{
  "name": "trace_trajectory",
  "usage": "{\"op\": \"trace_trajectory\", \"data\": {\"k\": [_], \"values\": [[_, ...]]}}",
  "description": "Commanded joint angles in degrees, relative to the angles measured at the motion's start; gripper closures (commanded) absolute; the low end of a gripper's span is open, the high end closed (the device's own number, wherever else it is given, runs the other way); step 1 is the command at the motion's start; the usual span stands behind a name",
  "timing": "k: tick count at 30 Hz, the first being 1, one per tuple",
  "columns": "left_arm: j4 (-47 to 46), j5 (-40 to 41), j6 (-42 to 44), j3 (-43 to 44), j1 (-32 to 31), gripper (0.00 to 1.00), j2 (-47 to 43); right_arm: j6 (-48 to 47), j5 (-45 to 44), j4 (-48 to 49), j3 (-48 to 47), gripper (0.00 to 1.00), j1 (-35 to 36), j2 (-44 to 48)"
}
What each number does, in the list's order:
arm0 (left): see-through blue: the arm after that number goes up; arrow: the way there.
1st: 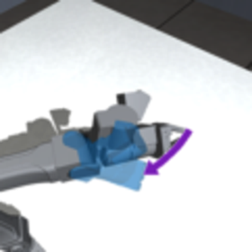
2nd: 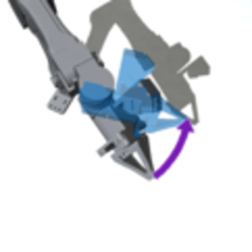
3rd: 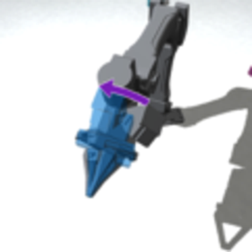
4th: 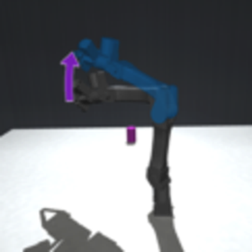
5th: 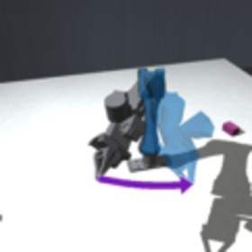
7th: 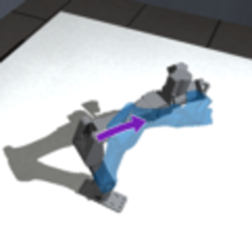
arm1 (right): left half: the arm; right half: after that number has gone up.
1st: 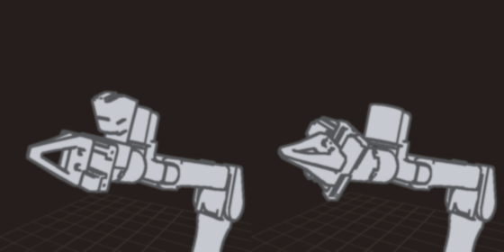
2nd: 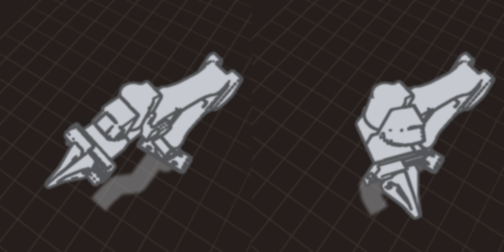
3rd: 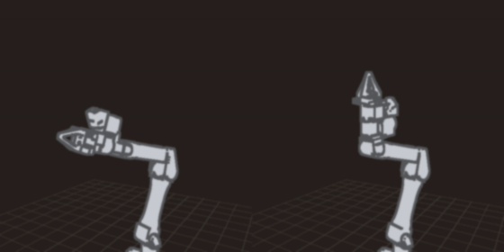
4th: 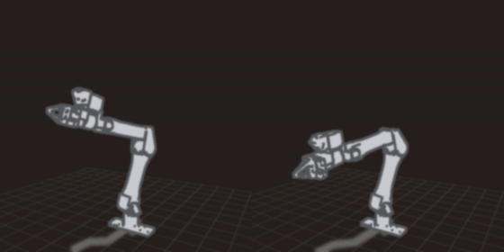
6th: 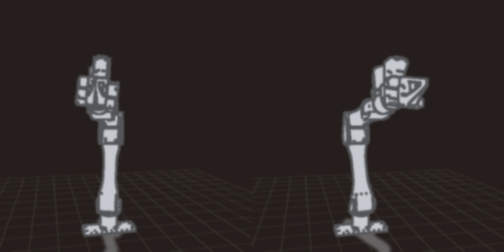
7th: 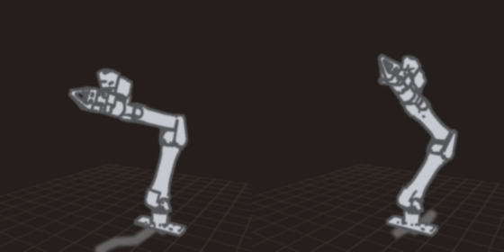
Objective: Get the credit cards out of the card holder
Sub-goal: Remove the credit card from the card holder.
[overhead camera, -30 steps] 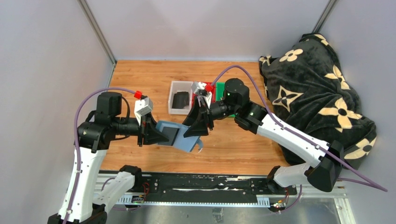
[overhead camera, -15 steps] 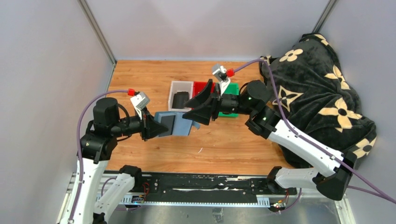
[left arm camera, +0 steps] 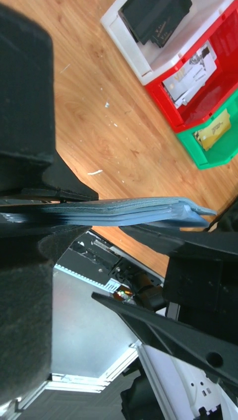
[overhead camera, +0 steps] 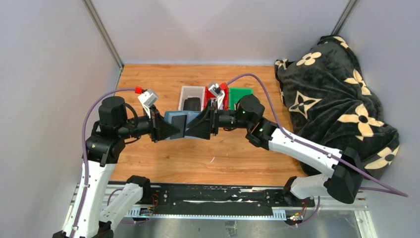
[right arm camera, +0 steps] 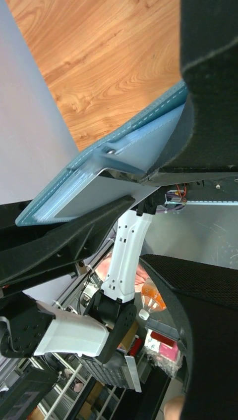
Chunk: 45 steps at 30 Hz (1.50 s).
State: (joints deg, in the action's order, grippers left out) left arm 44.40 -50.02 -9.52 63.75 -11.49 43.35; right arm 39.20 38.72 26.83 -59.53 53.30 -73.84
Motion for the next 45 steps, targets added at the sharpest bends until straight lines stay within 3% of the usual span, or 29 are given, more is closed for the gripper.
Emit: {"op": "trace_trajectory", "data": {"k": [1, 24, 39, 41, 45], "values": [[0.8, -3.2, -0.3, 3.3, -0.2, 1.00, 1.4, 2.4, -0.5, 5.0, 1.4, 0.43, 0.7, -1.1], [2.4, -14.9, -0.2, 5.3, -0.2, 1.00, 2.7, -1.1, -1.8, 0.6, 1.8, 0.47, -0.5, -1.5], [2.4, -15.7, -0.6, 6.0, -0.2, 1.00, 2.9, -3.6, -2.8, -2.9, 0.4, 0.49, -1.0, 0.0], [2.4, -15.2, -0.7, 5.6, -0.2, 0.99, 3.0, -1.6, -1.7, 0.0, 0.2, 0.51, -1.0, -1.0], [2.4, -14.4, -0.8, 4.9, -0.2, 0.89, 3.1, 6.5, 2.6, 10.4, 0.1, 0.67, -0.9, -3.9]]}}
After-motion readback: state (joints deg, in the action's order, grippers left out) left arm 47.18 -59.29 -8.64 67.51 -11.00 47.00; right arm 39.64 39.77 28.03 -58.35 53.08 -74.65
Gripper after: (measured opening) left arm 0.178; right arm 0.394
